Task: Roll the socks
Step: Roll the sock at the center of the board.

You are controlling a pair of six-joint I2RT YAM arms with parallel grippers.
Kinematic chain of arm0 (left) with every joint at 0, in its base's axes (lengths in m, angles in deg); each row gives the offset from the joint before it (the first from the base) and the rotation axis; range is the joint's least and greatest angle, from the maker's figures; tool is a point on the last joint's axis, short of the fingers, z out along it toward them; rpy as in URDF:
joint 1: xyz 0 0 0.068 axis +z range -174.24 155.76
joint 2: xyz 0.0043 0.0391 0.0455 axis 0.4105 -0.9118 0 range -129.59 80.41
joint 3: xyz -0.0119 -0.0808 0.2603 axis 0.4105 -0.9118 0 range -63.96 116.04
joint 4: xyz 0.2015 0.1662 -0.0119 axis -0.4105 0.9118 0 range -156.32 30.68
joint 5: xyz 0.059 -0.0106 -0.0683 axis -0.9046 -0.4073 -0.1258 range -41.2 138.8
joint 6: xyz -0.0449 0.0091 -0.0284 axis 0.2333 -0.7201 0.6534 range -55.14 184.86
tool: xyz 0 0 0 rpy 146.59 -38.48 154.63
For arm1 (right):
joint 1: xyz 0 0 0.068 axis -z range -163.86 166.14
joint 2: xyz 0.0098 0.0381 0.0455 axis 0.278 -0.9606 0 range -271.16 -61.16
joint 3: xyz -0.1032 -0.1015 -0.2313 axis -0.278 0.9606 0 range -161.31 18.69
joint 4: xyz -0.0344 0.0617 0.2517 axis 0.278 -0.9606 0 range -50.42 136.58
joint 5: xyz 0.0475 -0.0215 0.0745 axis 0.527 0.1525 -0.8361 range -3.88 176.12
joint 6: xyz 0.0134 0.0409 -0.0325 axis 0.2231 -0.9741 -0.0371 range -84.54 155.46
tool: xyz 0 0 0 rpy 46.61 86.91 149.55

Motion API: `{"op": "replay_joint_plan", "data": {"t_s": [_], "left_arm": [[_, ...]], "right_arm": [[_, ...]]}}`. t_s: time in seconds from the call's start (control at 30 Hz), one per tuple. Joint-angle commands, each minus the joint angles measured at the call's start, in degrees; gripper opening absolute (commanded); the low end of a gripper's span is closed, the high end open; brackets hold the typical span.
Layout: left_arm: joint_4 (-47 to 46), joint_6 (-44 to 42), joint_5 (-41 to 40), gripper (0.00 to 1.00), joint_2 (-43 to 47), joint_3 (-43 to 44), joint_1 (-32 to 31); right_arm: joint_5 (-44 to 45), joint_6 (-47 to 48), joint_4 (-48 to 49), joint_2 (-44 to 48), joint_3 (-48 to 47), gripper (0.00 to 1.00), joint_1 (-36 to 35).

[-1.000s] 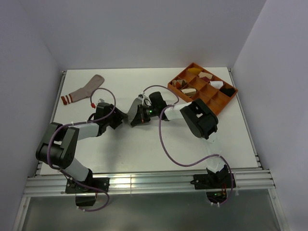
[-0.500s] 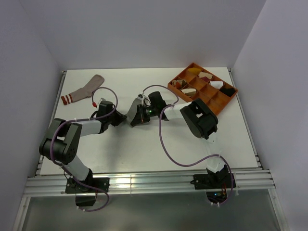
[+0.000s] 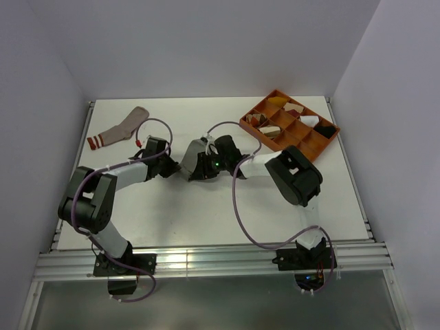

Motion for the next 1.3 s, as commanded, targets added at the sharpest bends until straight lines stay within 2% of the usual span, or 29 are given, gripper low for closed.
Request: {"op": "replay_joint_plan", "data": {"t_s": [0.0,0.03,0.13,0.3,0.5,0.63,0.97,1.27], "left_arm": [[13.9,-6.0,-5.0,0.00,-3.0,1.4,0.5],[14.5,-7.0,-4.7,0.00,-3.8,2.1,0.5],[17.0,-8.6,-4.1,0.00,-5.2,4.2,0.4],[20.0,-10.6,-4.0,0.00,-6.2,6.6,0.2],[21.8,-12.1,-4.4,0.00,-5.7,8.3,-0.7],[22.0,-12.4,-4.2,0.00,-5.5,9.2,-1.7],[21.6,-12.7,-3.8,0.00,-6.0,9.9,-3.2],[21.4,-13.0,-3.2,0.00,-6.9,10.3,-4.1]], "right_arm": [[11.7,9.6,-1.2,8.8,3.8,0.41,-0.8],[13.0,11.2,-0.4,10.0,5.0,0.46,-1.3],[20.4,17.4,1.1,13.4,6.8,0.53,-3.8],[29.0,27.7,4.7,14.8,8.6,0.55,-9.5],[35.9,33.3,8.5,12.6,8.1,0.55,-14.9],[41.8,35.9,9.6,10.5,6.6,0.56,-18.7],[50.3,39.0,10.3,4.2,2.7,0.57,-21.7],[53.6,42.3,11.3,1.5,1.3,0.56,-23.0]]}}
